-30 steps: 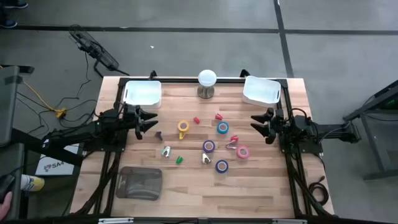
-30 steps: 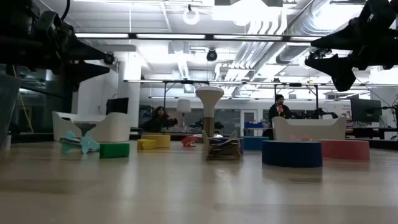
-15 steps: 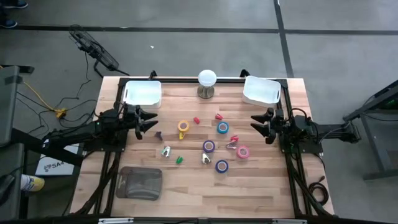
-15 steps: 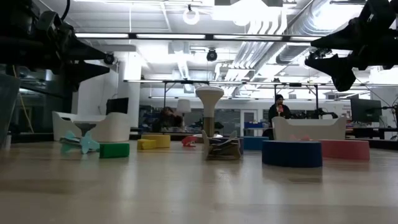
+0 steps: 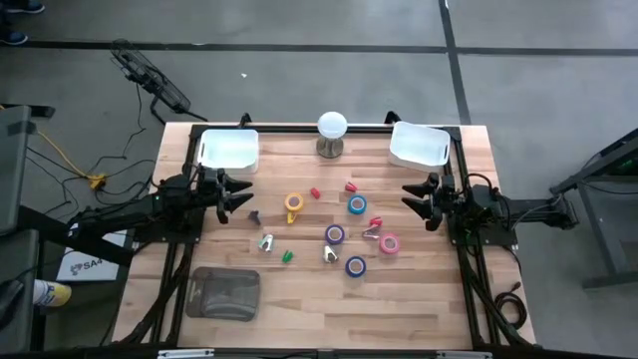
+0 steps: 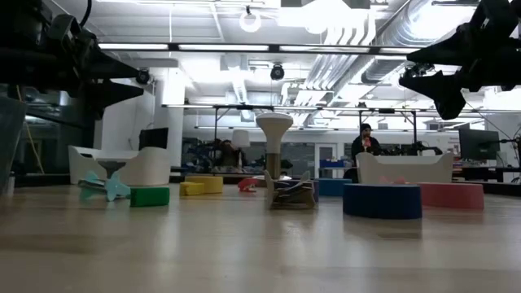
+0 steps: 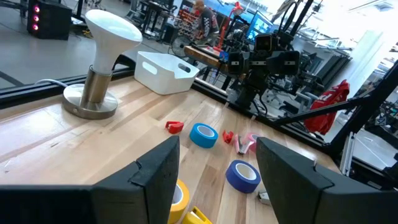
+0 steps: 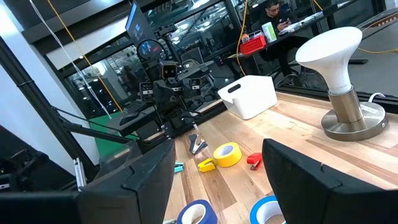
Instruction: Pick and place Stapler, Stapler remover, tape
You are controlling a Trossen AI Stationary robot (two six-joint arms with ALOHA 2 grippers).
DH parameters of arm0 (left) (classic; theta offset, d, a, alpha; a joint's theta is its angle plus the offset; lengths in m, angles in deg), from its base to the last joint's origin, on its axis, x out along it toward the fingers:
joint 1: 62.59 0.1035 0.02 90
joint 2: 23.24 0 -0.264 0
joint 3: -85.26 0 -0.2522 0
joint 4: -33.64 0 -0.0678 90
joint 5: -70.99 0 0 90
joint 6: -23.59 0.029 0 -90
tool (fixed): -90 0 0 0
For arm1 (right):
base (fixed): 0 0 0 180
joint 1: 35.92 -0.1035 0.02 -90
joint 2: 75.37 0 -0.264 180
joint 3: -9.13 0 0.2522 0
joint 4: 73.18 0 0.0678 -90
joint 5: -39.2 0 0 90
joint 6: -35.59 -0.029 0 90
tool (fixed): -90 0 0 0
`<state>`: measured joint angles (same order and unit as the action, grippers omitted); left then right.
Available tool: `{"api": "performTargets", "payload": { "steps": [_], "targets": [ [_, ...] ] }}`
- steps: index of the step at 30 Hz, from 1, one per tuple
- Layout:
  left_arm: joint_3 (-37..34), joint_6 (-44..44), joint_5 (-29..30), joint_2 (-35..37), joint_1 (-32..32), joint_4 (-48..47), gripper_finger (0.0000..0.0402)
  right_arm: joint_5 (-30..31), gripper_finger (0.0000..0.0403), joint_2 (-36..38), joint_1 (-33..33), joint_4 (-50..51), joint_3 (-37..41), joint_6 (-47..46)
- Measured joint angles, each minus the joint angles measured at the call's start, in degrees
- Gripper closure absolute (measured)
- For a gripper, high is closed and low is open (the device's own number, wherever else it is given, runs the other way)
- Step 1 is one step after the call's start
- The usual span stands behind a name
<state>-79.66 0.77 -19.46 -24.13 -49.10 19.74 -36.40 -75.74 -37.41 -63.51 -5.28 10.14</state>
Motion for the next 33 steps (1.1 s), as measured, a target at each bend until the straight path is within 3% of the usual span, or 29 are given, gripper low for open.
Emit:
{"api": "performTargets", "payload": {
  "steps": [33],
  "targets": [
    [0.0,0.0,0.0,0.0,0.0,0.0,0.0192,2.8,0.0169,0.0,0.0,-0.1,0.0,3.0]
  ]
}}
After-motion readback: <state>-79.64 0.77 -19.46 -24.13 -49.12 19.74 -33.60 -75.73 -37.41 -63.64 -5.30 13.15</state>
